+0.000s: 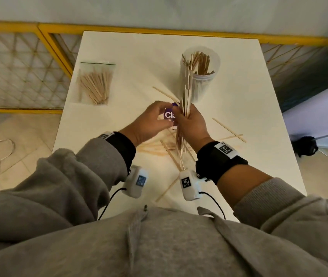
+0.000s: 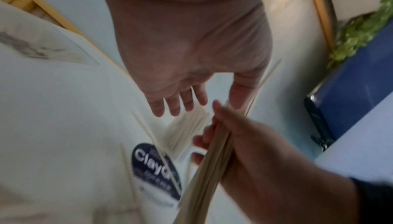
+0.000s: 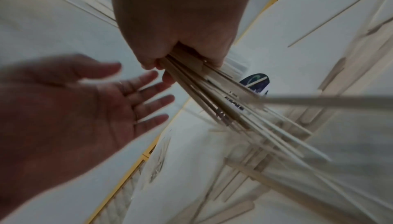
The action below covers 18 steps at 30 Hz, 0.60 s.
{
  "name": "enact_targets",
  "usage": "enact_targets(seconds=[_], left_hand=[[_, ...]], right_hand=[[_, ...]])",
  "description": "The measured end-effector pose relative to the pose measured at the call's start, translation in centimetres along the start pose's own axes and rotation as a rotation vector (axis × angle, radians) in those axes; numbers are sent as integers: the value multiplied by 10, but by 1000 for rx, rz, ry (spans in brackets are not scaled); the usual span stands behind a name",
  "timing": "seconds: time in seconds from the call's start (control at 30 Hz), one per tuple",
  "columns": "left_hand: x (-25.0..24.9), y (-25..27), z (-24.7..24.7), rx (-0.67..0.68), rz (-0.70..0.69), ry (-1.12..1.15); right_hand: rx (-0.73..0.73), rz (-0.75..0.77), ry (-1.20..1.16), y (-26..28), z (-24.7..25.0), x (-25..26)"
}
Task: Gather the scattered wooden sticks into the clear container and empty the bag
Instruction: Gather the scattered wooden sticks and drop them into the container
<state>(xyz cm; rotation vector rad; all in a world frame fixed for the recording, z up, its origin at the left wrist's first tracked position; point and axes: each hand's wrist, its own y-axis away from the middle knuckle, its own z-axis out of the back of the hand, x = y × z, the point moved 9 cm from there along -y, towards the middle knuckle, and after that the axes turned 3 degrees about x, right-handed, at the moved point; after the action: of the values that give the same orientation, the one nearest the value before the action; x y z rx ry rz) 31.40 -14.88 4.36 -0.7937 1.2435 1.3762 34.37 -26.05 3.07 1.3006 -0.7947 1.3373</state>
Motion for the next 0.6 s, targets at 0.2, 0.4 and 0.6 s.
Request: enact_targets(seconds=[0.2,0.4,0.6], left_hand=[[-52,-2,21,-59,-105,106],[-75,5,37,-283,-157,44],[-131,12,54,-283,-260,-202]], right_hand=[[195,44,158,0,-31,5],[259,56,228,0,-40,15],[283,76,227,3,-47,20]])
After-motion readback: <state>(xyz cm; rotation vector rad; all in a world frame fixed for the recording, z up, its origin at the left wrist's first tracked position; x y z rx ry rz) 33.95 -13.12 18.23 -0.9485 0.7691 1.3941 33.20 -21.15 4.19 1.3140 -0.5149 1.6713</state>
